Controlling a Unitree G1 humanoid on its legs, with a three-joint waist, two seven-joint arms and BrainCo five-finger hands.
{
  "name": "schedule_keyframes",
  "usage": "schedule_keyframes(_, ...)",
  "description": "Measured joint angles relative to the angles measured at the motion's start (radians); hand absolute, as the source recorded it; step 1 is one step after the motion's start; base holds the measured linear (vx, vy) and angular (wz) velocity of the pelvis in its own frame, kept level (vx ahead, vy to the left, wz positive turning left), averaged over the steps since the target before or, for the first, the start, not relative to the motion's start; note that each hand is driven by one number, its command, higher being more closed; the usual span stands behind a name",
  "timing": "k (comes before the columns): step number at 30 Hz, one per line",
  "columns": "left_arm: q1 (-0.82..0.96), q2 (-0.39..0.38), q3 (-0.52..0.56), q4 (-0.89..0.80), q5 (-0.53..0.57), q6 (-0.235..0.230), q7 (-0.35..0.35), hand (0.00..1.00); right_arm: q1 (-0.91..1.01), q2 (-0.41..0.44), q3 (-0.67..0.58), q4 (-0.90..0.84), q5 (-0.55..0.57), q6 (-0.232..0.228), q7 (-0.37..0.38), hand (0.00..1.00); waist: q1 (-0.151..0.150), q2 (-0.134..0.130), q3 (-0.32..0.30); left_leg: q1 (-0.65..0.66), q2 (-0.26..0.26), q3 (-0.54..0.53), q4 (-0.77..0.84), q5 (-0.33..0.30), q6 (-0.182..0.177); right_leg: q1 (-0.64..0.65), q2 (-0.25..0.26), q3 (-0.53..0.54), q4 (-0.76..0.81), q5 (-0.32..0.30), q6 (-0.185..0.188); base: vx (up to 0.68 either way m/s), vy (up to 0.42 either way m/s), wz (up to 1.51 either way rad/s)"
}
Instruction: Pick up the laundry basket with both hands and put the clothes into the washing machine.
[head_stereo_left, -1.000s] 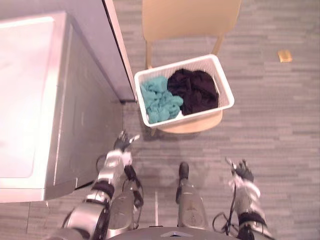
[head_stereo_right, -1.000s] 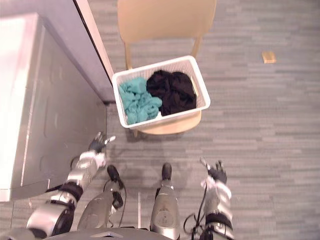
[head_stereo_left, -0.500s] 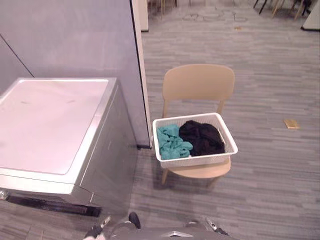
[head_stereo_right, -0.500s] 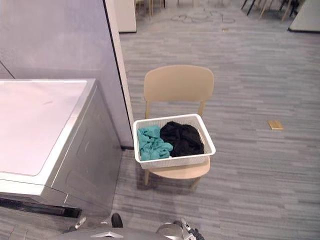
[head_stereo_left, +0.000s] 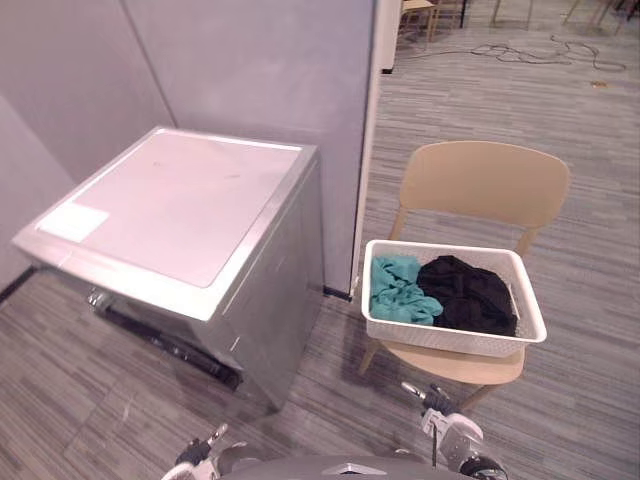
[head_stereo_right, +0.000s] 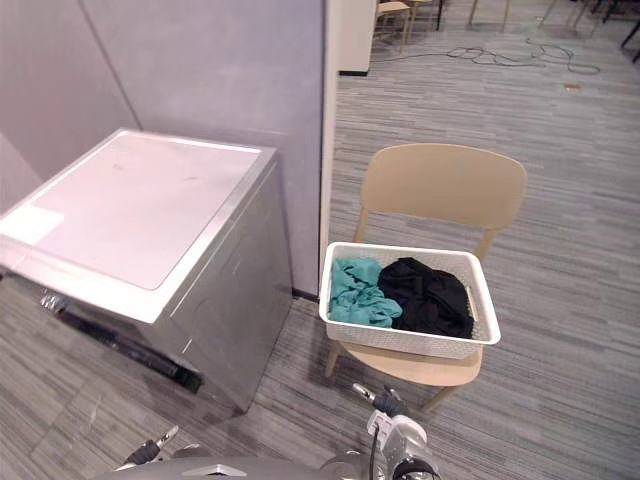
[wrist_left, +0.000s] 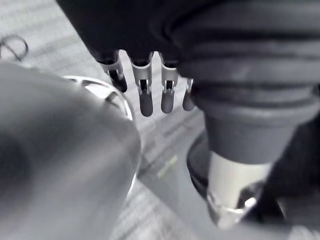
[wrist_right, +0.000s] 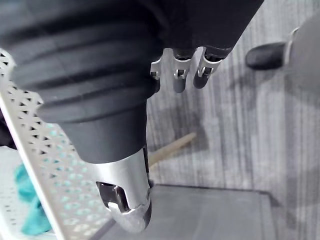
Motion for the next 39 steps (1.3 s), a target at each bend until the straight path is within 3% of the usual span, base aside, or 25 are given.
schedule_keyframes(1,-0.010,0.010,-0.042,-0.021,0.014,0.001,-0.006,0.00,0.019,-0.003,-0.031,0.042,0.000,0.005,0.000,0.00,-0.006,-0.025,-0.001,-0.007,-0.085,-0.004,-0.068,-0.050,-0.068,-0.034,-0.053,-0.028,0.045,0.026,-0.025,-0.07,0.374,1.21)
schedule_keyframes(2,-0.013,0.011,-0.069,-0.035,0.015,0.000,-0.009,0.00,0.028,0.000,-0.031,0.061,0.000,0.004,-0.001,0.00,-0.002,-0.018,0.002,-0.016,-0.094,-0.033,-0.094,-0.072,-0.101,-0.054,-0.029,-0.011,0.048,-0.028,0.012,-0.12,0.302,1.08)
schedule_keyframes(3,-0.027,0.026,-0.116,-0.047,0.015,-0.001,-0.013,0.00,0.046,0.021,-0.030,0.084,0.015,0.006,-0.002,0.00,-0.005,-0.016,-0.003,-0.026,-0.097,-0.085,-0.173,-0.100,-0.147,-0.048,0.097,0.040,-0.093,-0.040,0.028,-0.19,0.174,1.22)
schedule_keyframes(4,-0.063,0.052,-0.161,-0.047,0.013,-0.002,-0.020,0.00,0.055,0.054,-0.045,0.111,0.036,0.009,0.001,0.00,-0.027,-0.068,-0.004,-0.021,-0.144,-0.081,-0.235,-0.121,-0.188,-0.003,0.116,0.004,-0.189,0.072,-0.022,-0.19,0.110,1.28)
schedule_keyframes(5,-0.081,0.038,-0.181,-0.049,0.013,-0.004,-0.027,0.00,0.057,0.054,-0.067,0.123,0.043,0.012,-0.001,0.00,-0.028,-0.061,-0.004,-0.013,-0.149,-0.075,-0.251,-0.144,-0.222,0.013,0.109,-0.005,-0.191,0.103,-0.008,-0.10,0.191,1.22)
schedule_keyframes(6,-0.097,0.021,-0.215,-0.064,0.007,-0.019,-0.044,0.00,0.078,0.064,-0.093,0.138,0.065,0.013,-0.002,0.00,-0.017,-0.083,-0.006,0.007,-0.193,-0.071,-0.284,-0.158,-0.242,0.014,0.065,-0.013,-0.160,0.109,-0.013,-0.02,0.339,0.56)
schedule_keyframes(9,-0.080,0.017,-0.242,-0.093,-0.008,-0.045,-0.056,0.00,0.084,0.089,-0.113,0.139,0.069,0.024,-0.002,0.00,-0.001,-0.115,-0.015,0.039,-0.275,-0.074,-0.333,-0.156,-0.241,0.027,-0.012,-0.011,-0.137,0.188,-0.037,-0.01,0.391,0.26)
schedule_keyframes(10,-0.078,0.020,-0.246,-0.093,-0.007,-0.050,-0.057,0.00,0.090,0.090,-0.121,0.130,0.069,0.025,-0.002,0.00,0.006,-0.115,-0.014,0.048,-0.286,-0.075,-0.352,-0.150,-0.232,0.024,-0.024,-0.015,-0.124,0.209,-0.045,0.00,0.302,0.39)
schedule_keyframes(13,-0.034,0.023,-0.246,-0.053,0.064,-0.053,-0.053,0.00,0.120,0.096,-0.151,0.072,0.071,0.023,-0.001,0.00,0.013,-0.106,-0.014,0.116,-0.350,-0.118,-0.505,-0.086,-0.182,-0.013,-0.075,0.044,0.026,0.336,-0.162,-0.01,0.221,0.62)
schedule_keyframes(14,-0.029,0.023,-0.246,-0.046,0.077,-0.053,-0.053,0.00,0.123,0.095,-0.147,0.068,0.071,0.022,0.001,0.00,0.011,-0.089,-0.013,0.122,-0.349,-0.132,-0.525,-0.075,-0.176,-0.032,-0.062,0.098,0.044,0.336,-0.155,0.03,0.113,0.81)
schedule_keyframes(15,-0.009,0.036,-0.233,-0.041,0.093,-0.053,-0.049,0.00,0.117,0.107,-0.144,0.064,0.080,0.024,0.002,0.00,0.009,-0.090,-0.014,0.124,-0.337,-0.166,-0.556,-0.060,-0.169,-0.045,0.006,0.200,0.066,0.229,-0.103,0.05,0.052,0.65)
schedule_keyframes(17,-0.008,0.040,-0.163,-0.019,0.090,-0.045,-0.047,0.00,0.111,0.128,-0.119,0.055,0.088,0.023,0.004,0.00,0.018,-0.110,-0.012,0.117,-0.341,-0.195,-0.583,-0.043,-0.168,-0.056,0.121,0.291,0.090,0.119,-0.063,0.05,-0.007,0.58)
schedule_keyframes(18,-0.009,0.023,-0.095,-0.025,0.091,-0.043,-0.046,0.00,0.110,0.136,-0.090,0.047,0.098,0.023,0.005,0.00,0.042,-0.120,-0.014,0.122,-0.354,-0.195,-0.605,-0.030,-0.167,-0.057,0.124,0.322,0.105,0.089,-0.073,0.02,-0.052,0.50)
schedule_keyframes(19,-0.011,0.010,-0.072,-0.025,0.109,-0.036,-0.045,0.00,0.096,0.136,-0.061,0.032,0.101,0.017,0.005,0.00,0.033,-0.117,-0.011,0.132,-0.360,-0.220,-0.624,-0.009,-0.162,-0.066,0.131,0.358,0.155,0.080,-0.065,0.02,-0.065,0.48)
schedule_keyframes(20,-0.011,0.005,-0.070,-0.024,0.130,-0.031,-0.044,0.00,0.085,0.129,-0.040,0.025,0.101,0.008,0.007,0.00,0.021,-0.104,-0.007,0.151,-0.353,-0.242,-0.651,0.010,-0.163,-0.075,0.160,0.380,0.173,-0.001,-0.059,0.03,-0.149,0.70)
schedule_keyframes(21,-0.014,0.008,-0.069,-0.022,0.145,-0.029,-0.043,0.00,0.085,0.135,-0.017,0.012,0.102,0.005,0.008,0.00,0.010,-0.112,-0.010,0.146,-0.343,-0.263,-0.656,0.019,-0.170,-0.064,0.226,0.406,0.133,-0.092,-0.071,-0.03,-0.235,0.71)
schedule_keyframes(22,-0.026,0.015,-0.063,-0.013,0.157,-0.025,-0.041,0.00,0.088,0.146,0.018,0.006,0.102,-0.002,0.014,0.00,0.006,-0.147,-0.015,0.135,-0.373,-0.281,-0.671,0.027,-0.174,-0.020,0.250,0.397,0.040,-0.133,-0.118,-0.03,-0.244,0.47)
schedule_keyframes(24,-0.062,0.000,-0.064,-0.002,0.171,-0.021,-0.040,0.00,0.067,0.148,0.019,0.020,0.101,-0.009,0.020,0.00,0.015,-0.151,-0.023,0.122,-0.379,-0.300,-0.720,0.058,-0.174,0.017,0.263,0.408,-0.076,-0.153,-0.092,-0.03,-0.153,0.38)
schedule_keyframes(27,-0.098,-0.054,-0.086,-0.006,0.171,-0.021,-0.038,0.00,0.027,0.116,0.020,0.050,0.098,-0.007,0.020,0.00,0.004,-0.099,-0.011,0.107,-0.378,-0.299,-0.777,0.107,-0.153,0.042,0.274,0.351,-0.158,-0.111,-0.073,-0.03,-0.056,0.54)
schedule_keyframes(29,-0.092,-0.062,-0.087,-0.016,0.170,-0.022,-0.034,0.00,0.028,0.112,0.033,0.059,0.093,-0.006,0.018,0.00,0.018,-0.097,-0.010,0.124,-0.379,-0.298,-0.776,0.108,-0.153,0.077,0.269,0.339,-0.167,-0.110,-0.073,-0.03,-0.016,0.27)
schedule_keyframes(32,-0.086,-0.060,-0.078,-0.058,0.170,-0.026,-0.029,0.00,-0.006,0.114,0.122,0.054,0.071,-0.010,0.017,0.00,0.030,-0.112,0.021,0.038,-0.391,-0.299,-0.588,0.096,-0.184,0.086,0.230,0.306,-0.136,-0.110,-0.072,-0.08,0.024,0.38)
schedule_keyframes(34,-0.084,-0.061,-0.075,-0.083,0.170,-0.029,-0.027,0.00,-0.035,0.117,0.135,0.047,0.059,-0.010,0.016,0.00,0.028,-0.114,0.025,-0.055,-0.390,-0.278,-0.476,0.091,-0.180,0.049,0.185,0.284,-0.104,-0.110,-0.072,-0.15,0.114,0.37)
schedule_keyframes(35,-0.084,-0.061,-0.048,-0.086,0.170,-0.032,-0.026,0.00,-0.041,0.131,0.135,0.037,0.059,-0.010,0.014,0.00,0.036,-0.115,0.045,-0.068,-0.362,-0.202,-0.393,0.022,-0.115,0.042,0.171,0.284,-0.108,-0.106,-0.063,-0.16,0.195,-0.08)
schedule_keyframes(36,-0.077,-0.058,-0.025,-0.077,0.171,-0.027,-0.023,0.00,-0.045,0.132,0.136,0.027,0.059,-0.010,0.011,0.00,0.038,-0.094,0.045,-0.060,-0.329,-0.170,-0.304,-0.059,-0.070,0.045,0.166,0.302,-0.109,-0.099,-0.045,-0.15,0.216,-0.27)
schedule_keyframes(39,-0.035,-0.035,-0.006,-0.055,0.169,-0.025,-0.002,0.00,-0.024,0.110,0.209,0.006,0.059,-0.015,0.006,0.00,0.021,-0.079,0.040,-0.028,-0.252,-0.177,-0.192,-0.160,-0.067,0.027,0.126,0.363,-0.113,-0.090,-0.006,-0.10,0.324,-0.30)
